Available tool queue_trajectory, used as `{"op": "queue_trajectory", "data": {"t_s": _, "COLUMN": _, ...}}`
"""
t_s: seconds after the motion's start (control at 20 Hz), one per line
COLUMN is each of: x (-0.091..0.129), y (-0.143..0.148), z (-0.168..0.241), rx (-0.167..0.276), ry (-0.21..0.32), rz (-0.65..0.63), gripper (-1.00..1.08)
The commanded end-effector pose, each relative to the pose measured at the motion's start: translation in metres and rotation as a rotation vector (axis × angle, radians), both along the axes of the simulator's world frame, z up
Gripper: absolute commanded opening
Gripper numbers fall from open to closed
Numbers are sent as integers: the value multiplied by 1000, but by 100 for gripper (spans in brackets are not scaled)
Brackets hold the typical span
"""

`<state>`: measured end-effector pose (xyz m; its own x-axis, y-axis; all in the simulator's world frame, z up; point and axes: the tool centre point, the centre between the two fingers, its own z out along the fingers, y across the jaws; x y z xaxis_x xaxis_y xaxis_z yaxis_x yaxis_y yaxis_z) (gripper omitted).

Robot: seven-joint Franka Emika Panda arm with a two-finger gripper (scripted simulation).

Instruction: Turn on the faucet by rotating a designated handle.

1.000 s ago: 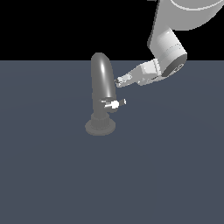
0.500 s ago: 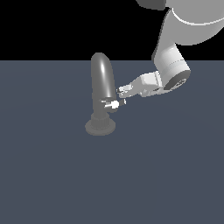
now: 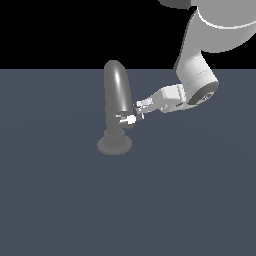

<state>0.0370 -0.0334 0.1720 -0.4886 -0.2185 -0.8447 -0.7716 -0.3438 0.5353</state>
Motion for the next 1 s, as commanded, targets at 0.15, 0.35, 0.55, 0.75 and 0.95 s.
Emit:
{"op": "queue_trajectory", "data": {"t_s": 0.15, "x": -13, "y": -6, "z": -12, "rx": 0, "ry": 1, "rz": -1, "gripper": -100}}
{"op": "queue_trajectory", "data": {"t_s": 0.35, "x": -24, "y": -11, "z": -22, "rx": 0, "ry": 1, "rz": -1, "gripper": -100}}
{"op": "queue_trajectory", "data": {"t_s": 0.55, "x": -35, "y": -15, "z": -33, "rx": 0, "ry": 1, "rz": -1, "gripper": -100}}
{"op": "queue_trajectory", "data": {"t_s": 0.75, "x": -27, "y": -12, "z": -29, "rx": 2, "ry": -27, "rz": 2, "gripper": -100}}
{"op": "queue_trajectory", "data": {"t_s": 0.95, "x": -32, "y": -14, "z": -56, "rx": 1, "ry": -15, "rz": 1, "gripper": -100}}
